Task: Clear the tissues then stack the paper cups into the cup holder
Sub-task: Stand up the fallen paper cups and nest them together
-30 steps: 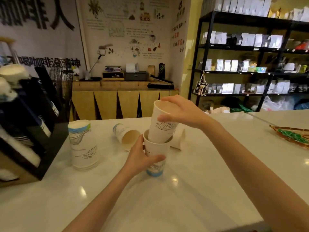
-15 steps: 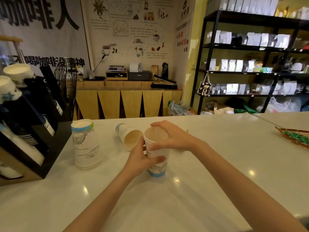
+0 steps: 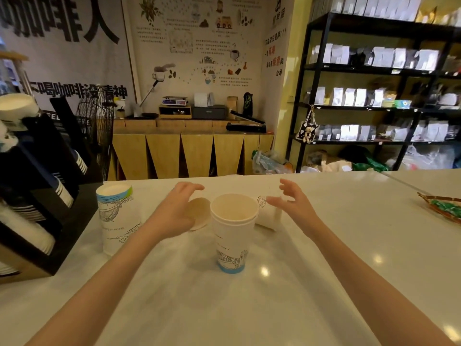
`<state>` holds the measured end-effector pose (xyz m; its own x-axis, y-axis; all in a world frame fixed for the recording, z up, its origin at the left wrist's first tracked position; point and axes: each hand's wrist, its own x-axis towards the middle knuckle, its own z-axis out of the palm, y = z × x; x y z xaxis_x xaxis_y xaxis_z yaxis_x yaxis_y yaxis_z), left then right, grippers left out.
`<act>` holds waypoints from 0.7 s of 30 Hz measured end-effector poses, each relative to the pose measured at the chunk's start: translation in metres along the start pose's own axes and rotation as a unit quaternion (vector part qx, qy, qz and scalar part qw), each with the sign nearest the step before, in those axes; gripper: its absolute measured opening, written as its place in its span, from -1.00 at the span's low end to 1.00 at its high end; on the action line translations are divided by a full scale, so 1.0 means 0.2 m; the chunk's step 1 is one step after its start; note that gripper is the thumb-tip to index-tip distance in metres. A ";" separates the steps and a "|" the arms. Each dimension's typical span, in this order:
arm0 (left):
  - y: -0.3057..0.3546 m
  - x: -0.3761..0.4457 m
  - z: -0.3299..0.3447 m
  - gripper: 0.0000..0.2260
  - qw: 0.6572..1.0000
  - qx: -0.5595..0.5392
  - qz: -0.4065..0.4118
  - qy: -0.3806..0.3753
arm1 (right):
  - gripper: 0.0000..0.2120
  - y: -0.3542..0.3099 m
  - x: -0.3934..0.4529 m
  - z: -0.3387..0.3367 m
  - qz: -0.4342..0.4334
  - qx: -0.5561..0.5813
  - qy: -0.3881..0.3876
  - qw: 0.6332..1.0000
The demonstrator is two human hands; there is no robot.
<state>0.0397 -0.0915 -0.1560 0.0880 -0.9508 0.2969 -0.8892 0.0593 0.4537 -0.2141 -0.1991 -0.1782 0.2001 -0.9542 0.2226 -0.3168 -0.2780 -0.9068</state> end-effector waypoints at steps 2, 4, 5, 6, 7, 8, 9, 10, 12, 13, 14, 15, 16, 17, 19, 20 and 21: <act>-0.06 0.06 -0.02 -0.28 0.994 0.104 0.015 0.005 | -0.14 0.07 0.03 0.01 0.021 -0.022 -0.017 0.999; -0.13 0.11 -0.02 -0.22 0.976 0.216 0.025 -0.033 | -0.03 0.13 0.06 0.02 0.053 -0.037 -0.041 0.997; -0.17 0.14 -0.02 -0.20 0.965 0.254 0.034 -0.056 | 0.02 0.16 0.06 0.03 0.065 -0.042 -0.052 0.996; -0.19 0.16 0.00 -0.18 0.957 0.277 0.043 -0.077 | 0.07 0.19 0.07 0.04 0.071 -0.044 -0.062 0.995; -0.21 0.18 0.01 -0.16 0.952 0.286 0.051 -0.095 | 0.11 0.21 0.07 0.06 0.071 -0.045 -0.070 0.994; -0.23 0.19 0.03 -0.15 0.950 0.288 0.058 -0.110 | 0.13 0.23 0.07 0.07 0.069 -0.040 -0.076 0.994; -0.24 0.20 0.05 -0.14 0.948 0.287 0.063 -0.118 | 0.15 0.24 0.07 0.08 0.065 -0.033 -0.077 0.994; -0.24 0.21 0.06 -0.14 0.948 0.286 0.067 -0.119 | 0.14 0.26 0.07 0.08 0.062 -0.025 -0.073 0.995; -0.24 0.23 0.09 -0.16 0.950 0.282 0.078 -0.110 | 0.11 0.28 0.07 0.09 0.054 -0.015 -0.063 0.996; -0.23 0.24 0.10 -0.18 0.951 0.277 0.083 -0.108 | 0.08 0.29 0.07 0.09 0.051 -0.016 -0.056 0.997; -0.23 0.25 0.11 -0.21 0.952 0.271 0.088 -0.108 | 0.05 0.29 0.07 0.09 0.049 -0.016 -0.048 0.998; -0.23 0.26 0.11 -0.23 0.954 0.263 0.091 -0.109 | 0.02 0.29 0.07 0.08 0.050 -0.011 -0.041 0.998; -0.23 0.27 0.12 -0.23 0.957 0.254 0.091 -0.109 | -0.01 0.29 0.07 0.08 0.051 -0.003 -0.032 0.998; -0.22 0.27 0.13 -0.22 0.963 0.235 0.085 -0.104 | -0.04 0.28 0.07 0.08 0.053 0.004 -0.018 0.998; -0.17 0.27 0.13 -0.17 0.987 0.140 0.043 -0.064 | -0.12 0.22 0.08 0.05 0.052 0.023 0.025 0.998; -0.13 0.26 0.11 -0.15 0.998 0.060 0.012 -0.026 | -0.15 0.18 0.08 0.03 0.047 0.039 0.046 0.997; -0.09 0.26 0.08 -0.15 1.000 -0.025 -0.011 0.015 | -0.18 0.14 0.08 0.00 0.035 0.056 0.063 0.996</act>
<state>0.0520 -0.1476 -0.1623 0.1222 -0.9427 0.3105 -0.8635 0.0533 0.5016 -0.2192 -0.2226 -0.2000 0.0602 -0.9791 0.1943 -0.2183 -0.2029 -0.9546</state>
